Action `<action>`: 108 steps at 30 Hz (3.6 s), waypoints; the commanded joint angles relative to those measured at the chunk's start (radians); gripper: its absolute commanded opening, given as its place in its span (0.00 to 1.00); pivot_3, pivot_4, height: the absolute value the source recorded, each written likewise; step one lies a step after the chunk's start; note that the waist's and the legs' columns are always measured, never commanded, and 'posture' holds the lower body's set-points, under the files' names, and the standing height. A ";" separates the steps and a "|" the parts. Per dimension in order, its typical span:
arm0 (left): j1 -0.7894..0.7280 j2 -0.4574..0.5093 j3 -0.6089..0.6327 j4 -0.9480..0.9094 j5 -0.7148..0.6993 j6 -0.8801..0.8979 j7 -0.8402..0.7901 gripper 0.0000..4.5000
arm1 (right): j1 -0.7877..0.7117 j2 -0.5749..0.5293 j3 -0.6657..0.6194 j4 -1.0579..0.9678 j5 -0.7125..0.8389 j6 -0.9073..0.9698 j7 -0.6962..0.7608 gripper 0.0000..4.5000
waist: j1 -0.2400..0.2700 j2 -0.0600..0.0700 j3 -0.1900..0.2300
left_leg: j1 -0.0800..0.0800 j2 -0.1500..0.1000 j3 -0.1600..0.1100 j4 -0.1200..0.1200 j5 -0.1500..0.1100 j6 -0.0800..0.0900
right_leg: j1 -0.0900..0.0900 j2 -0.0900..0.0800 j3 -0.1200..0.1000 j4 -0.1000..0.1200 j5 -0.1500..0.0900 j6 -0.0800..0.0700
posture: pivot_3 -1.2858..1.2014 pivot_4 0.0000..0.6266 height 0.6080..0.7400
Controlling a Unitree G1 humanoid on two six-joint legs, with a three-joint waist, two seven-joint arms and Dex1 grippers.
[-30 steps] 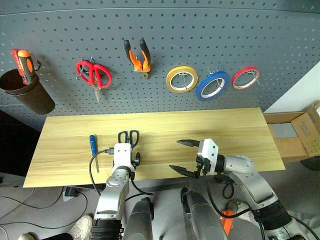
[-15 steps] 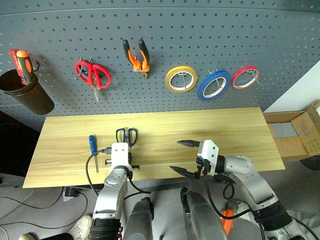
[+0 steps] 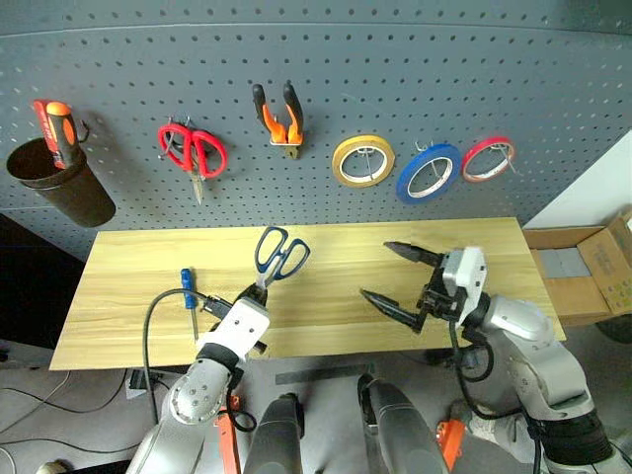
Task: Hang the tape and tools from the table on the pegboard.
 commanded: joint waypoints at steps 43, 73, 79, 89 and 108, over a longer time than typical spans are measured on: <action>-0.276 -0.192 0.248 0.104 -0.101 0.092 0.082 0.12 | -0.170 0.081 0.000 0.062 -0.075 -0.050 -0.112 1.00 | 0.016 -0.003 -0.083 | 0.022 -0.002 0.000 0.002 0.000 0.001 | 0.022 0.005 -0.001 0.002 0.001 0.000 | 0.51 0.23 1.00; -0.151 -0.300 0.270 0.170 -0.234 0.311 0.087 0.99 | -0.103 0.037 0.074 0.009 -0.080 -0.020 -0.060 1.00 | 0.014 -0.003 -0.102 | 0.029 -0.002 0.001 0.001 0.000 0.001 | 0.028 0.007 0.001 0.002 -0.001 -0.002 | 0.50 0.27 1.00; -0.111 -0.317 0.302 0.126 -0.248 0.425 0.116 0.99 | -0.176 0.064 0.201 0.034 -0.095 0.056 -0.025 1.00 | 0.004 -0.003 -0.099 | 0.035 0.001 0.000 0.000 0.000 0.001 | 0.031 0.010 0.000 0.004 -0.006 -0.011 | 0.50 0.35 1.00; -0.331 -0.185 0.456 0.277 -0.313 0.579 0.122 0.99 | -0.301 0.136 0.295 0.063 -0.075 0.203 0.014 1.00 | 0.002 0.000 -0.046 | 0.033 0.002 -0.003 -0.002 -0.001 0.000 | 0.030 0.013 -0.001 0.004 -0.006 -0.010 | 0.51 0.49 1.00; -0.571 -0.034 0.502 0.637 -0.418 0.668 0.015 0.99 | -0.345 0.160 0.299 0.078 -0.067 0.283 0.000 1.00 | 0.015 0.000 0.016 | 0.017 0.003 -0.007 -0.001 -0.002 -0.001 | 0.016 0.008 -0.004 0.004 -0.006 -0.009 | 0.51 0.57 1.00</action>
